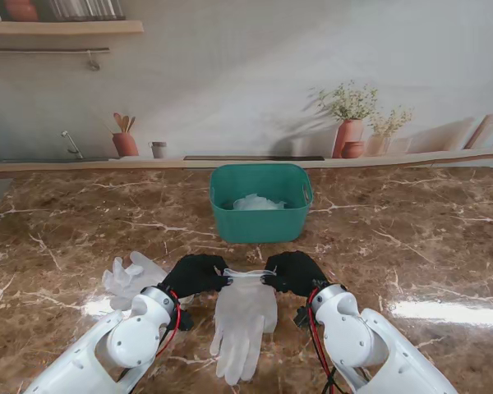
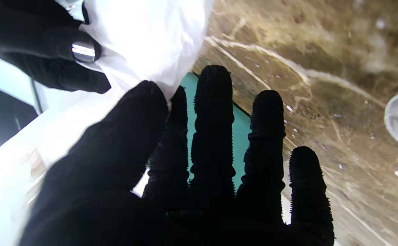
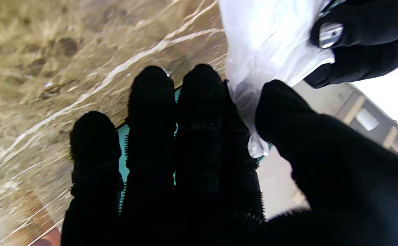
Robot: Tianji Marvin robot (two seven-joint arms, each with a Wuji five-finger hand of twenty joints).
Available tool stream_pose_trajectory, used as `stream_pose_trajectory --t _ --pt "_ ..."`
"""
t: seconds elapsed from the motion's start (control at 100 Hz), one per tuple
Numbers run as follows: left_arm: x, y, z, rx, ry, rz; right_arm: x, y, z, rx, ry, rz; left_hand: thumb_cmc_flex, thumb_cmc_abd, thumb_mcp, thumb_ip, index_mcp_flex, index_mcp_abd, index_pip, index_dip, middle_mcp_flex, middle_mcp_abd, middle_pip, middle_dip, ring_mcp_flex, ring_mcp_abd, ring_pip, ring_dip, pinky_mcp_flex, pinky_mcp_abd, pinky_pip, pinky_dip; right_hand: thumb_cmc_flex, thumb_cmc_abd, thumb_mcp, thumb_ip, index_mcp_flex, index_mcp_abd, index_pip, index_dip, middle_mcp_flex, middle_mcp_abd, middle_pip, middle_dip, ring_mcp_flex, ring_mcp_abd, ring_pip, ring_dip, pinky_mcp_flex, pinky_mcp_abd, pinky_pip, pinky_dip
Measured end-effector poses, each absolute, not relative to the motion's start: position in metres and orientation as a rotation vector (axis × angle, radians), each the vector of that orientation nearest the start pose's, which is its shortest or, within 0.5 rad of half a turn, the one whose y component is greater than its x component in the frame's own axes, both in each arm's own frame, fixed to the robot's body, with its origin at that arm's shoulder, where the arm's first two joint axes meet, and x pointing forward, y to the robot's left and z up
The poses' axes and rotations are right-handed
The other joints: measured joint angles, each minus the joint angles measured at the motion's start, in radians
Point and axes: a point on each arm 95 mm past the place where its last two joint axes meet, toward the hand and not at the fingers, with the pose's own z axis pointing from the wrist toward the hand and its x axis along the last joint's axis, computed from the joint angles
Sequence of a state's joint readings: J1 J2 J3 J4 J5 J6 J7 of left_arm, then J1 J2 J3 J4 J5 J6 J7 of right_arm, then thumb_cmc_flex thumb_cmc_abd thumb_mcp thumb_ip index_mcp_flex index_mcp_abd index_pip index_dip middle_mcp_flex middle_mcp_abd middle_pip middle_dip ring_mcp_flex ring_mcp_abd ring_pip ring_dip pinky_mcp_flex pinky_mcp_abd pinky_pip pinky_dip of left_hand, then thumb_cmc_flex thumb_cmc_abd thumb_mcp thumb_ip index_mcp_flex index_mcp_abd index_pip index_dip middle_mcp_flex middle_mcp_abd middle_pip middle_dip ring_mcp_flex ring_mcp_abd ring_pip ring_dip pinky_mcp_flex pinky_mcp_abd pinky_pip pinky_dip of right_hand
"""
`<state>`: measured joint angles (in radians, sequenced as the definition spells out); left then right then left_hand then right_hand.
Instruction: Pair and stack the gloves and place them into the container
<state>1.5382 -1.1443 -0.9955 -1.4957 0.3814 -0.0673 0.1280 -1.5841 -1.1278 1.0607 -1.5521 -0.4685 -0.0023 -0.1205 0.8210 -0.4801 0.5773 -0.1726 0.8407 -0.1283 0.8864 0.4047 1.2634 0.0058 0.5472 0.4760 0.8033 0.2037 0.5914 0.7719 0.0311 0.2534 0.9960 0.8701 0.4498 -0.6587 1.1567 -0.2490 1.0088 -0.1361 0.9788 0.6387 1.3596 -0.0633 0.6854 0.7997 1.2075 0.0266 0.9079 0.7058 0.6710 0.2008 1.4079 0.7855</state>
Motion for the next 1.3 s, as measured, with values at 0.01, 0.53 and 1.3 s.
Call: stream_pose_trajectory --t 0.01,0.53,1.3 --pt "0.375 -0.070 -0.377 -1.803 1.281 -1.913 0.373 0.048 -0.369 -2.151 -1.560 -2.224 0.000 0.000 0.000 0.000 -0.001 0.000 -0.003 0.000 0.000 0.000 0.000 0.001 -0.001 0.000 -0.006 0.000 0.000 0.000 -0.001 0.000 0.000 0.000 0.000 0.000 0.000 0.000 0.000 0.000 0.000 0.000 0.000 0.000 0.000 0.000 0.000 0.000 0.000 0.000 0.000 0.000" --pt "0.410 -0.087 -0.388 -1.676 1.390 -1.759 0.406 0.051 -0.389 -2.289 -1.904 -2.241 -0.088 0.012 0.132 0.009 -0.105 0.093 -0.332 -0.112 -0.324 0.017 -0.144 -0.070 -0.204 0.000 -0.133 -0.079 -0.049 -0.035 -0.074 -0.063 -0.107 0.000 -0.100 0.068 -0.113 0.012 -0.356 -0.055 -0.220 0.002 -0.169 -0.103 -0.187 -0.010 -0.239 -0.096 -0.099 -0.067 -0.067 -0.059" --pt "0.408 0.006 -0.331 -1.365 1.836 -1.468 0.369 0.022 -0.356 -2.238 -1.909 -2.476 -0.059 0.015 0.185 0.044 -0.215 0.006 -0.506 -0.146 -0.775 0.018 -0.218 -0.133 -0.556 -0.078 -0.334 -0.185 -0.104 -0.120 -0.550 -0.124 -0.176 0.125 -0.452 0.157 -0.403 0.100 -0.690 -0.095 -0.612 0.008 -0.370 -0.347 -0.484 -0.012 -0.552 -0.239 -0.331 -0.102 -0.468 -0.147"
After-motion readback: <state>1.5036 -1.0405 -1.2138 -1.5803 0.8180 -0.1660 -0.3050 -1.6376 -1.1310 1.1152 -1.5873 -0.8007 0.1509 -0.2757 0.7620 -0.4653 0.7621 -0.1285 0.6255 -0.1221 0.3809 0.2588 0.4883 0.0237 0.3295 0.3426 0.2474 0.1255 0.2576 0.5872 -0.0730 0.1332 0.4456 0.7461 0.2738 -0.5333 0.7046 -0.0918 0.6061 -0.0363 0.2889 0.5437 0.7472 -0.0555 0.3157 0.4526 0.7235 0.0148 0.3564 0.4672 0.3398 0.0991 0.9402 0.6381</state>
